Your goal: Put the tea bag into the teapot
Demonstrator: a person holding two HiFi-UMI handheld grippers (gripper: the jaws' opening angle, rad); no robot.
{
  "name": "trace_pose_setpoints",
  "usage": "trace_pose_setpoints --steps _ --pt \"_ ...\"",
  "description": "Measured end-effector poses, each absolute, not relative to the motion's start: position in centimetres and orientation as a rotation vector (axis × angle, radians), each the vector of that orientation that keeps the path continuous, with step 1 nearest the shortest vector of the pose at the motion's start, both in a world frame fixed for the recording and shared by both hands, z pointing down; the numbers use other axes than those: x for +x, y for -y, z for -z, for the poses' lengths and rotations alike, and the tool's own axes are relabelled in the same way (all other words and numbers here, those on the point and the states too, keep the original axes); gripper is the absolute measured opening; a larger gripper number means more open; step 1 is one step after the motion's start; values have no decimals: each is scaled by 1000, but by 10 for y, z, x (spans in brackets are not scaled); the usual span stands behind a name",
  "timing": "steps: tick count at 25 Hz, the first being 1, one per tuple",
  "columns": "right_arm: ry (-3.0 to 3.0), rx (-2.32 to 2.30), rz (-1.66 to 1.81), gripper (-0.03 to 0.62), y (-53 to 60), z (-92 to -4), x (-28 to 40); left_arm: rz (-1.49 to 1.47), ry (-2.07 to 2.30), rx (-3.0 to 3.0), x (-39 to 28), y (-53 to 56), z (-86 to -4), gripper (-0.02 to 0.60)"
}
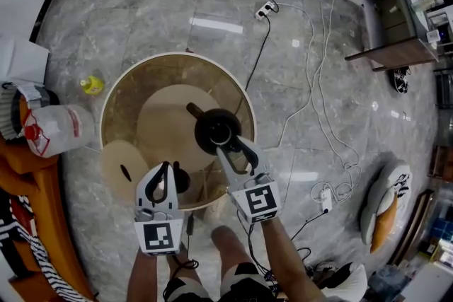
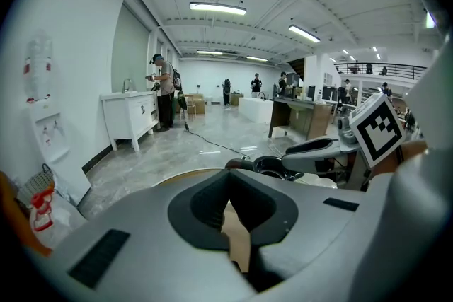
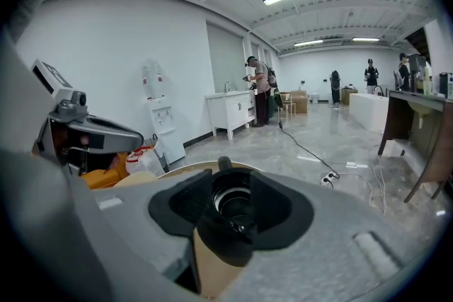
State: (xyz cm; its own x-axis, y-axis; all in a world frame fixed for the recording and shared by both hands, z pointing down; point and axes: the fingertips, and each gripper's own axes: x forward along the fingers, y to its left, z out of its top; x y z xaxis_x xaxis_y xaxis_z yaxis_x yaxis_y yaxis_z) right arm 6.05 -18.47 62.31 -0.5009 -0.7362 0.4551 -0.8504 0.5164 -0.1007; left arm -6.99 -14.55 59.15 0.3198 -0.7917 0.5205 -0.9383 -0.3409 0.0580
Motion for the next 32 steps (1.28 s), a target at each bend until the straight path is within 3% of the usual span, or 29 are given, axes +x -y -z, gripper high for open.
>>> trace_pose_setpoints --steps 9,19,32 --pt "2401 1344 -415 169 184 -597 63 -551 1558 2270 -69 148 -563 17" --pt "2448 1387 -334 163 182 -506 62 -533 1579 2390 -69 154 -474 17" --pt "2478 1499 -223 60 142 -363 75 -484 1570 2553 -52 126 -341 17"
